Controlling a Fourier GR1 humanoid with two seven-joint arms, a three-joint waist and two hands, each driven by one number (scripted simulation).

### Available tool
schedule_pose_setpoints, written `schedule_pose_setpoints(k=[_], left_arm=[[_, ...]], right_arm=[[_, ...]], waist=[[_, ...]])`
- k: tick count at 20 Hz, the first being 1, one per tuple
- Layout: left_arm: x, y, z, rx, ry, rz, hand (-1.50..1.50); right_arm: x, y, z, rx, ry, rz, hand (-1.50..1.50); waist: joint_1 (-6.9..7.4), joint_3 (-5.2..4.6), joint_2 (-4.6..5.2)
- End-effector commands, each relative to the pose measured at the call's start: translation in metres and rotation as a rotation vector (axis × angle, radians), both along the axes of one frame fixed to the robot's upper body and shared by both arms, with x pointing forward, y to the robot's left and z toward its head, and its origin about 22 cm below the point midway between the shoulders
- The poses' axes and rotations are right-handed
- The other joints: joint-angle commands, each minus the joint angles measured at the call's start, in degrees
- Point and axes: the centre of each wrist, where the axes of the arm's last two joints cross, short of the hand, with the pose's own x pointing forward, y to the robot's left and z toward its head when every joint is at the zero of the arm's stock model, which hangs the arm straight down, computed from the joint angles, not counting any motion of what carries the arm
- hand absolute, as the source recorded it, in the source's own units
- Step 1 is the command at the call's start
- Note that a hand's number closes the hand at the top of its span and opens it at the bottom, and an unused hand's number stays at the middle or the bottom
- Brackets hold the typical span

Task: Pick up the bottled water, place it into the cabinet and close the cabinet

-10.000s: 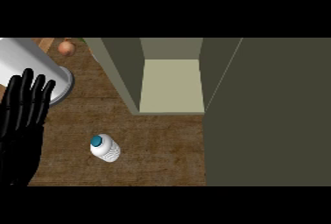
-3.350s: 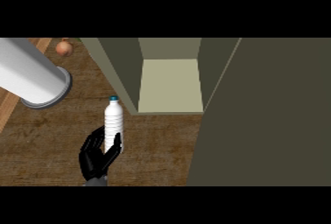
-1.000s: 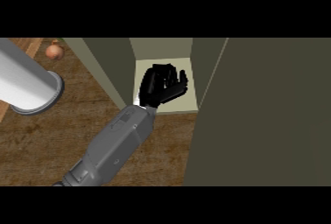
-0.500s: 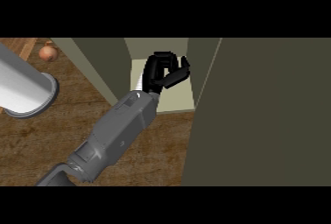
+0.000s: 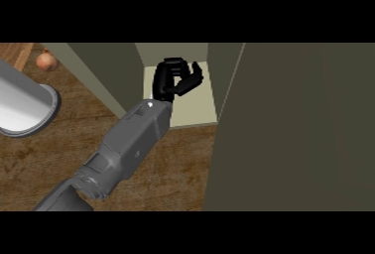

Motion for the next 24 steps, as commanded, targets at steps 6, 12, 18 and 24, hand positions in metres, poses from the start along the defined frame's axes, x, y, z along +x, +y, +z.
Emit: schedule_pose_setpoints(k=[6, 12, 18, 24], left_arm=[[0.003, 0.017, -0.012, 0.025, 0.025, 0.056, 1.5], [0.003, 0.022, -0.015, -0.079, 0.022, 0.111, 1.5], [0.003, 0.029, -0.019, -0.131, 0.001, 0.139, 1.5], [0.014, 0.043, -0.006, -0.068, 0.017, 0.138, 1.5]], right_arm=[[0.004, -0.013, -0.002, 0.015, -0.004, 0.01, -1.5], [0.008, -0.011, -0.001, 0.031, -0.02, 0.028, -1.5], [0.002, -0.014, 0.002, 0.005, -0.004, 0.021, -1.5], [0.005, -0.008, -0.004, 0.02, -0.028, 0.045, -1.5]], waist=[[0.06, -0.02, 0.36], [-0.81, -0.09, 1.0], [-1.66, -0.15, 1.33], [-1.94, -0.06, 1.59]])
